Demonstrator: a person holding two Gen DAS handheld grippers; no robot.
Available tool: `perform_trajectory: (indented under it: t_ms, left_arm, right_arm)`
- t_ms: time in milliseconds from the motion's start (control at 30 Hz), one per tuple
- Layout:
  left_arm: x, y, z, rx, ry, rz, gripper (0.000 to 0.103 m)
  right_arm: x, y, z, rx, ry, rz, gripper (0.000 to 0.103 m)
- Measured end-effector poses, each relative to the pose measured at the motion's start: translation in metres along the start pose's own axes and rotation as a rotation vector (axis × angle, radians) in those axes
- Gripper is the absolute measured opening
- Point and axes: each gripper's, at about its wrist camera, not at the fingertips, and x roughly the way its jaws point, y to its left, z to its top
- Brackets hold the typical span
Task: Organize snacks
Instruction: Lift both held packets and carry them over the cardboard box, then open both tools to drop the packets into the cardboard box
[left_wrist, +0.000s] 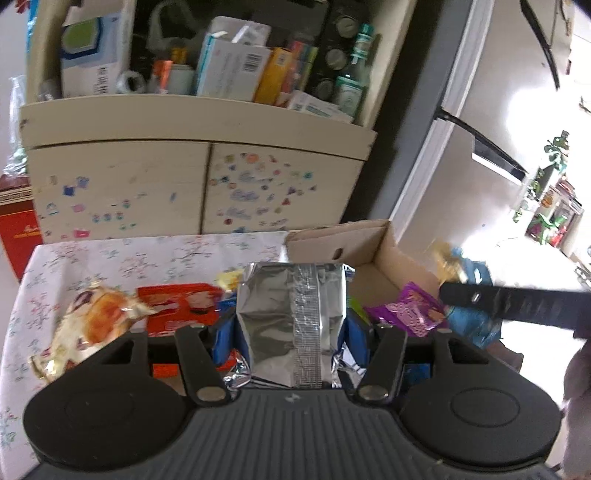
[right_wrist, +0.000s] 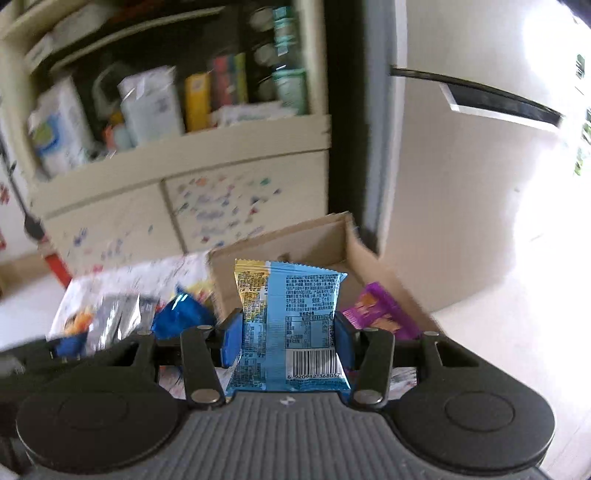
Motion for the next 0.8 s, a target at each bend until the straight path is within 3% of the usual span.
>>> perform_trajectory:
  t_ms: [200,433,700,767,800]
  left_arm:
    - [0.012,-0.014,0.005,0.008,0.022,-0.054,0.058]
    - [0.032,-0.036,0.010,0.040,0.032,-0.097,0.058]
    - [0.059,-0.057,0.008,0.064,0.057,-0.155,0.058]
    - [0.062,-0.063,0.005,0.083,0.053,-0.172,0.066]
    - [0.062,-0.066,0.004,0.093,0.054,-0.179,0.076]
  right_arm:
    - [-0.007,-0.038,0.009,0.162,-0.008,0.008,0.057]
    - [-0.001,-0.051,0.007,0.263,0.027,0.007,0.057]
    - [0.001,-0.063,0.003,0.347,0.032,-0.067,0.057]
    - [0.005,-0.065,0.003,0.363,0.040,-0.077,0.059]
    - [0.006,-0.065,0.003,0.365,0.043,-0.082,0.060]
